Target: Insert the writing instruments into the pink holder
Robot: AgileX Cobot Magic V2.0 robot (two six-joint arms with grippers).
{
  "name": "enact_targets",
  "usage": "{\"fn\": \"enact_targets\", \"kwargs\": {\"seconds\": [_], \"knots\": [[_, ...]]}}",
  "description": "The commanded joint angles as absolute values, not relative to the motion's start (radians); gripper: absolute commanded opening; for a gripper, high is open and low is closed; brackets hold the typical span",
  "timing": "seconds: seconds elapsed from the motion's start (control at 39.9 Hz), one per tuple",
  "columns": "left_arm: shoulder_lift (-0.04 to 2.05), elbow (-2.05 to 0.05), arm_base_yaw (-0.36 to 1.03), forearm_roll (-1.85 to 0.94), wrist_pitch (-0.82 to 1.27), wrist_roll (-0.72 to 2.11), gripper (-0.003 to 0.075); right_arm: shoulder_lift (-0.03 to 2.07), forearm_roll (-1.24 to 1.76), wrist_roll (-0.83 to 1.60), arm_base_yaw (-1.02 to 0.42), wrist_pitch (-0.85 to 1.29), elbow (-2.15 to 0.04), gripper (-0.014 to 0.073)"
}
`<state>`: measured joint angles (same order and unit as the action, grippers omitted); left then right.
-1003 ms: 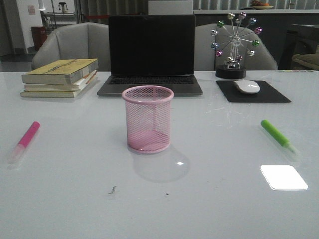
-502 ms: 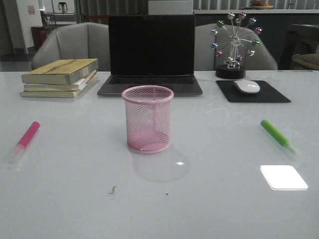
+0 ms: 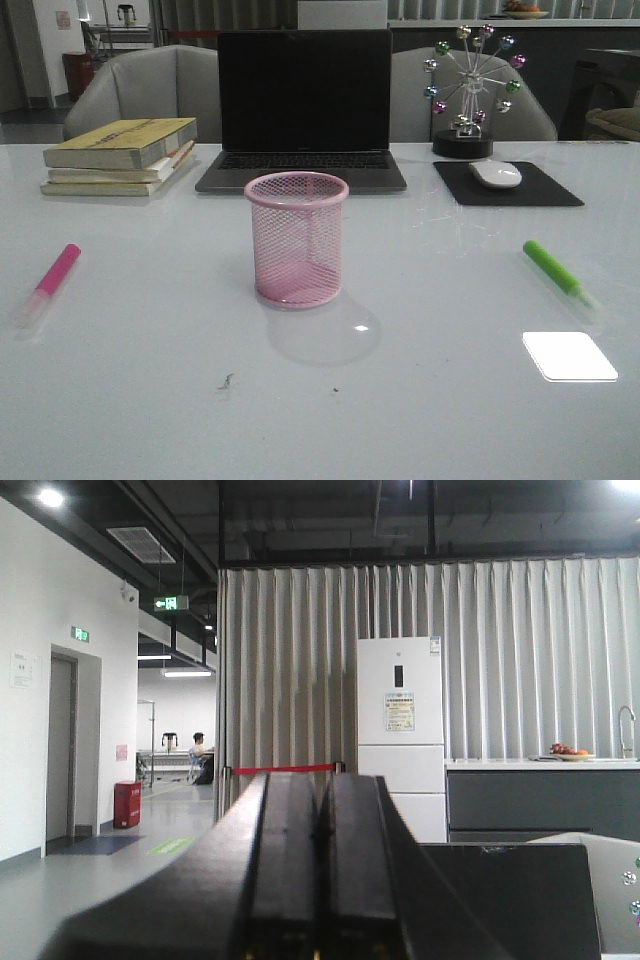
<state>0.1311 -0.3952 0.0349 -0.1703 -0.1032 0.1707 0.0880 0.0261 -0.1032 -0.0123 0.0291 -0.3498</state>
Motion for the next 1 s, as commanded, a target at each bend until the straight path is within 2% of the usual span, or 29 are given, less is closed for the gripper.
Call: {"fn": "enact_targets", "kwargs": {"seconds": [0.0,0.1,0.3,0.38,0.43,0.5,0.6,0.68,0.73,0.98], "knots": [[0.221,-0.482,0.041,-0.167,-0.166,0.158,0.0094,0.207,0.027,-0.107,-0.014,0.0,-0.454,0.005],[0.317,-0.551,0.041,-0.167,-0.166,0.158,0.0141,0.323,0.027,-0.107,-0.014,0.0,-0.519,0.005],[0.525,-0.651,0.041,-0.165,-0.141,0.158,0.0346,0.534,0.027,-0.107,-0.014,0.0,-0.6,0.005],[0.598,-0.668,0.041,-0.165,-0.132,0.158,0.0388,0.598,0.027,-0.107,-0.014,0.0,-0.606,0.0066],[0.638,-0.671,0.041,-0.165,-0.13,0.158,0.0396,0.634,0.027,-0.107,-0.014,0.0,-0.606,0.0097],[0.691,-0.671,0.041,-0.165,-0.12,0.158,0.0396,0.678,0.027,-0.107,-0.014,0.014,-0.606,0.0196],[0.753,-0.671,0.041,-0.165,-0.092,0.158,0.0396,0.735,0.027,-0.107,-0.014,0.045,-0.606,0.0389],[0.798,-0.671,0.041,-0.165,-0.065,0.158,0.0397,0.77,0.027,-0.107,-0.014,0.076,-0.606,0.0496],[0.825,-0.671,0.041,-0.165,-0.066,0.158,0.0396,0.799,0.027,-0.107,-0.014,0.082,-0.606,0.0516],[0.924,-0.671,0.041,-0.225,-0.089,0.158,0.0395,0.922,0.035,-0.106,-0.014,0.154,-0.619,0.051]]}}
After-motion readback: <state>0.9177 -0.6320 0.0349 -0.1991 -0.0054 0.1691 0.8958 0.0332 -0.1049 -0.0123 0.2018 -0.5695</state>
